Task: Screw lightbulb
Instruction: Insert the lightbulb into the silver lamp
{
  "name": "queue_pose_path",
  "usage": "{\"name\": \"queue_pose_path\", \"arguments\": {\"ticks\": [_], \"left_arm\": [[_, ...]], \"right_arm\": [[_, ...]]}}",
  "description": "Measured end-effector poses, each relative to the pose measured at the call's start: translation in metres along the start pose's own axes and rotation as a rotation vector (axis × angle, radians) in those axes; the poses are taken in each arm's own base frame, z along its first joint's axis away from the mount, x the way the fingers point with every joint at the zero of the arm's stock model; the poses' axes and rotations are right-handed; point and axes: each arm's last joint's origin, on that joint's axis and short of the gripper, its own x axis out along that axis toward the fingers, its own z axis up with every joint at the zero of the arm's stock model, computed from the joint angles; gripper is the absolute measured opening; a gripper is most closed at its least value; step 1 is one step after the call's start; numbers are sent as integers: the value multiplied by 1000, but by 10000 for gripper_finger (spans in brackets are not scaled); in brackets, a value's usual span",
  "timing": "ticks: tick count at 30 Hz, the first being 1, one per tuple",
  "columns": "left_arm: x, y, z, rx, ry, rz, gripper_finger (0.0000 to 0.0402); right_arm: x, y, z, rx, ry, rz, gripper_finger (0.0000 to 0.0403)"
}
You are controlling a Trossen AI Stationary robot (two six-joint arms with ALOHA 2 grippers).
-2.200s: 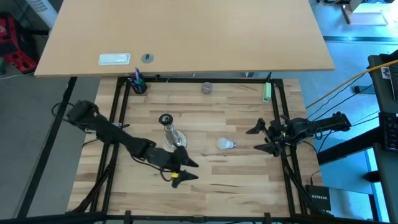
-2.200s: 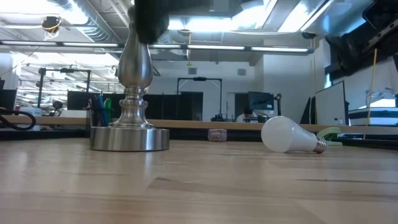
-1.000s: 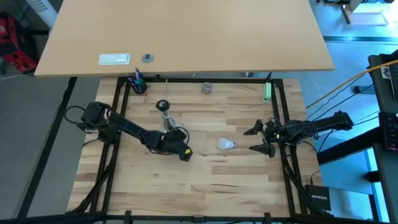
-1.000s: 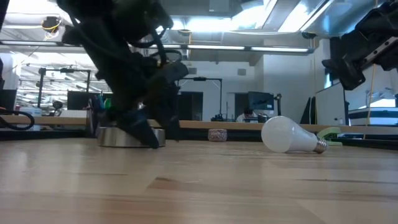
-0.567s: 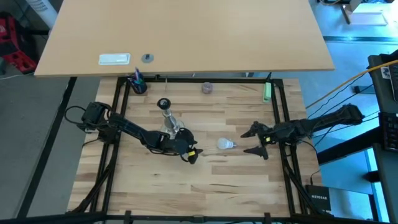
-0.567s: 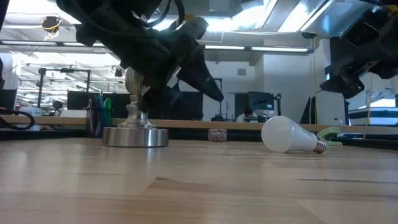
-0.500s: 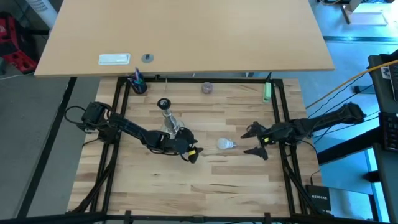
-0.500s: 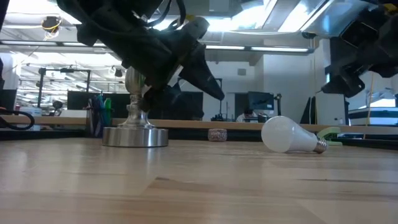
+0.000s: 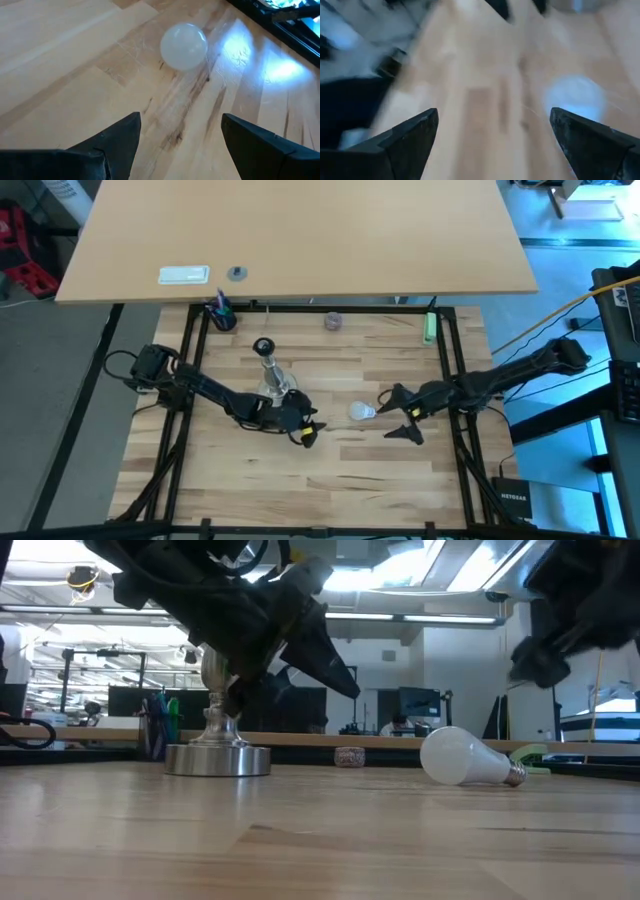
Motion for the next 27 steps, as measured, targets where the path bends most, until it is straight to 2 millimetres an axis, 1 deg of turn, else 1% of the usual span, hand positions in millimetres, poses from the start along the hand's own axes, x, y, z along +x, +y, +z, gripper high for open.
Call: {"name": "queue_pose_path", "arguments": {"ticks": [5, 11, 15, 19, 23, 27], "left_arm": [[0, 0, 0, 1, -1, 0, 266], [0, 0, 0, -3, -2, -1, 266], [0, 0, 1, -4, -3, 1, 266], [0, 0, 1, -4, -4, 2, 266], [0, 0, 1, -4, -4, 2, 266], [0, 0, 1, -5, -5, 2, 266]], "right_arm": [[18, -10, -12, -59, 97, -168, 386], [35, -20, -27, -123, 215, -299, 385], [43, -25, -32, -139, 229, -382, 385], [49, -25, -32, -138, 209, -374, 383], [54, -27, -36, -163, 237, -379, 355], [57, -29, -40, -165, 264, -387, 303]]}}
